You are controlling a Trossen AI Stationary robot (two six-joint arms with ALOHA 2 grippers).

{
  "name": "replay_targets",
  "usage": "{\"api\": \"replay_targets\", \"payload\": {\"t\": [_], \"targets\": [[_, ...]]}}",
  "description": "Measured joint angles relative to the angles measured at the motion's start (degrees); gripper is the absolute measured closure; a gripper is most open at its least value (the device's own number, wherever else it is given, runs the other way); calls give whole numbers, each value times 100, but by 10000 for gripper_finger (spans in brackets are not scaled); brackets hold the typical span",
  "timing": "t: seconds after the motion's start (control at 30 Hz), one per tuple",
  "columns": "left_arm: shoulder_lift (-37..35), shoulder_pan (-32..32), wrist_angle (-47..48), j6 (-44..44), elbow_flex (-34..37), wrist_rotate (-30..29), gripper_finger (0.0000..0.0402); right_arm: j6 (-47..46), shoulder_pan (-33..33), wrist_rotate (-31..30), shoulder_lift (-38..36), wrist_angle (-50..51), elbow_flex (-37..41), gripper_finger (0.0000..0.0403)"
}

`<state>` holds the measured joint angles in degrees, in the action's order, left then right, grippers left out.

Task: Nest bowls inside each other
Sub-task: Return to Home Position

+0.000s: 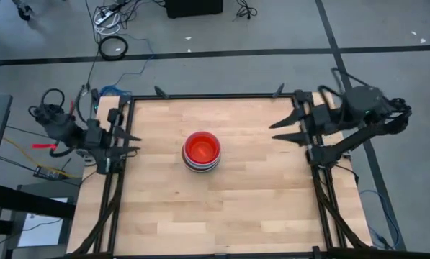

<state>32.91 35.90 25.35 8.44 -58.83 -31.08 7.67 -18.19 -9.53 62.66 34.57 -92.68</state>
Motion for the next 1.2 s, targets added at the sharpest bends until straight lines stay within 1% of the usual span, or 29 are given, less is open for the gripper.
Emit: {"api": "replay_targets", "payload": {"t": [0.13,0.2,0.27,0.33,0.37,0.53,0.63,0.73,0.87,1.0,1.1,1.2], "targets": [[-876,9,-483,-134,924,-86,289,-65,-16,2,-472,-127,415,297],[-1167,11,-638,-113,1368,-164,289,-188,-16,-39,-754,-240,821,297],[-1447,8,-788,-103,1701,-212,289,-337,3,-262,-1045,-425,1357,296],[-1694,11,-853,-122,1978,-281,289,-425,50,-335,-1373,-817,2021,296],[-1797,11,-876,-138,2104,-412,289,-456,69,-337,-1553,-1022,2386,297],[-2180,10,-1096,-93,2755,-559,289,-717,281,-255,-2542,-2561,4403,296],[-2409,6,-1274,-80,3093,-847,289,-764,452,-10,-3081,-3429,5548,296],[-2578,9,-1455,8,3429,-1080,289,-782,608,168,-3455,-4054,6411,297],[-2748,7,-1701,57,3794,-1440,289,-841,809,168,-3687,-4437,7147,295],[-2821,8,-2004,319,4122,-2062,289,-731,1028,198,-3688,-4775,7576,297],[-2818,5,-2123,496,4341,-2343,289,-524,1173,320,-3651,-5128,7872,297],[-2822,0,-2275,468,4590,-2515,289,-553,1348,410,-3647,-5524,8199,296]]}}
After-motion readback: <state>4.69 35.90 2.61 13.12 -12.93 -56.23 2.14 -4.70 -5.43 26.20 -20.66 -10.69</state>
